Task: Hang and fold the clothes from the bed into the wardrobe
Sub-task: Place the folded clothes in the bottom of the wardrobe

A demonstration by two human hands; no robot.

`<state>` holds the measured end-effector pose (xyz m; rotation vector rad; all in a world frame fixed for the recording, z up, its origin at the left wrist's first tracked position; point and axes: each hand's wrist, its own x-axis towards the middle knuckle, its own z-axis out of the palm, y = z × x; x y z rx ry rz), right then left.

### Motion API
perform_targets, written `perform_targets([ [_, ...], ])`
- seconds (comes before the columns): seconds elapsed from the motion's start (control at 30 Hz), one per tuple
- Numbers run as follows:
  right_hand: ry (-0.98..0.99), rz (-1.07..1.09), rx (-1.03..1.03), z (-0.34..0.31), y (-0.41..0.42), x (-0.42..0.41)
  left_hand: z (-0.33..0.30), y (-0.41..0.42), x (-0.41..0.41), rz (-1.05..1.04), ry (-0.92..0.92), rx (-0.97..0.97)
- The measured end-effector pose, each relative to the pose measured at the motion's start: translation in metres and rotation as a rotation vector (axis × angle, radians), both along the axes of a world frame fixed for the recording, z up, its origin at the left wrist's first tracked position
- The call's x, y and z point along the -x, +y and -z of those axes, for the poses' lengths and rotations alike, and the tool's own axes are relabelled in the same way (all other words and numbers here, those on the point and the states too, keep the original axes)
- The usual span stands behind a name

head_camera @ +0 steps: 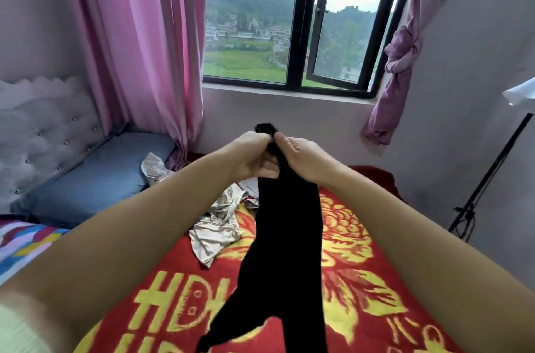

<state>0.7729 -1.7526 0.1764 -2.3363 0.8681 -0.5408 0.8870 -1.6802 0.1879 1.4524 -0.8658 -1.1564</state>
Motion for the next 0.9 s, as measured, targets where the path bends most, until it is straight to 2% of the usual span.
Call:
perform_targets([
  [0.1,0.036,-0.200,-0.073,0.000,0.000,0.011,-0.005,0.002,0.006,-0.061,0.083,0.066],
  [0.2,0.052,-0.250,-0.006,0.001,-0.008,0.024,-0.008,0.011,0.009,-0.022,0.081,0.143],
  [0.23,0.025,-0.247,0.007,0.000,-0.010,0.027,-0.008,0.013,0.007,-0.004,-0.049,0.210],
  [0.27,-0.016,-0.246,-0.002,-0.002,-0.012,0.029,-0.009,0.016,0.002,0.001,-0.303,0.300],
  [0.37,-0.138,-0.273,-0.093,-0.009,-0.014,0.036,-0.018,0.017,-0.015,-0.030,-1.376,0.526],
  [0.4,-0.160,-0.286,-0.104,-0.010,-0.013,0.037,-0.021,0.016,-0.015,0.003,-1.598,0.545],
  [0.43,-0.176,-0.292,-0.100,-0.011,-0.012,0.036,-0.024,0.014,-0.013,0.067,-1.692,0.513],
  [0.47,-0.199,-0.288,-0.095,-0.011,-0.010,0.035,-0.024,0.011,-0.010,0.131,-1.674,0.441],
  [0.57,-0.322,-0.210,-0.077,-0.009,-0.008,0.033,-0.028,0.000,-0.006,0.180,-1.440,0.303],
  [0.7,-0.400,-0.107,-0.103,0.017,-0.008,0.045,-0.052,-0.005,-0.004,0.298,-1.481,0.359],
  [0.9,-0.268,-0.091,-0.371,0.113,-0.011,0.064,-0.077,-0.002,-0.003,0.367,-1.298,0.422],
])
